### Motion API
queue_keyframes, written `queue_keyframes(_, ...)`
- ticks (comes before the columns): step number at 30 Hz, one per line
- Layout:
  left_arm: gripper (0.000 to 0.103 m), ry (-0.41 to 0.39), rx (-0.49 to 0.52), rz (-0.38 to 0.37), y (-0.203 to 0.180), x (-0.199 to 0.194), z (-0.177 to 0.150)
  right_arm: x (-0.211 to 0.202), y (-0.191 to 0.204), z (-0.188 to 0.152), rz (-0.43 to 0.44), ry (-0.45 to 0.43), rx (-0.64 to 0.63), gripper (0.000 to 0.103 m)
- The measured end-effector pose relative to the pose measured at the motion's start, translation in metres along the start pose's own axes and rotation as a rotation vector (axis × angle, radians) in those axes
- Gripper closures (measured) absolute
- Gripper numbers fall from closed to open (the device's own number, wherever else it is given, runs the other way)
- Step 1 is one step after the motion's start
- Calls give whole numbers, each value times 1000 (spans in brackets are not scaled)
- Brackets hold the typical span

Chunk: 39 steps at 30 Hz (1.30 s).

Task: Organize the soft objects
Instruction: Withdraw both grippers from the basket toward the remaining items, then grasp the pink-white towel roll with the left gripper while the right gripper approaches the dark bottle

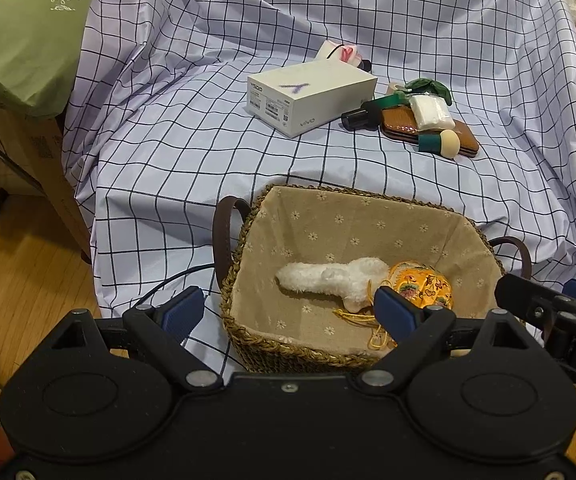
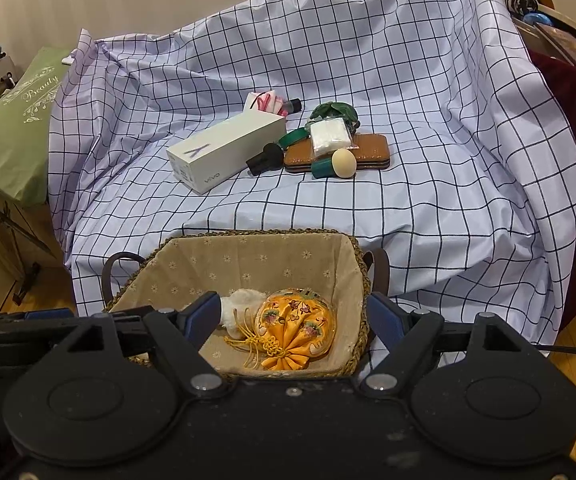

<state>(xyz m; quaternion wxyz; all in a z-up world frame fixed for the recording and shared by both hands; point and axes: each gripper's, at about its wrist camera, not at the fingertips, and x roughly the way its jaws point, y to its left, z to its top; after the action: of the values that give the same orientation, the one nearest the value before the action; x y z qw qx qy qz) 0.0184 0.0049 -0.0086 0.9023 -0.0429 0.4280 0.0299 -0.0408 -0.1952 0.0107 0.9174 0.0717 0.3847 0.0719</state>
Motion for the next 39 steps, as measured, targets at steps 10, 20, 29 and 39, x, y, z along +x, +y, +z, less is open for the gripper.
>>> queue_keyframes(10,14,6,36,12,-6,11,10,14,-6,13,-32,8,18,22)
queue_keyframes(20,14,16,80,21,-11,27,26,39,-9,44,-64,18,31,19)
queue_keyframes(29,14,33,105,7,-10,47,50,72,-5,71,-74,48,14,18)
queue_keyframes(39,14,34,139,-12,-9,75,88,110,-9,112,-65,57,30,17)
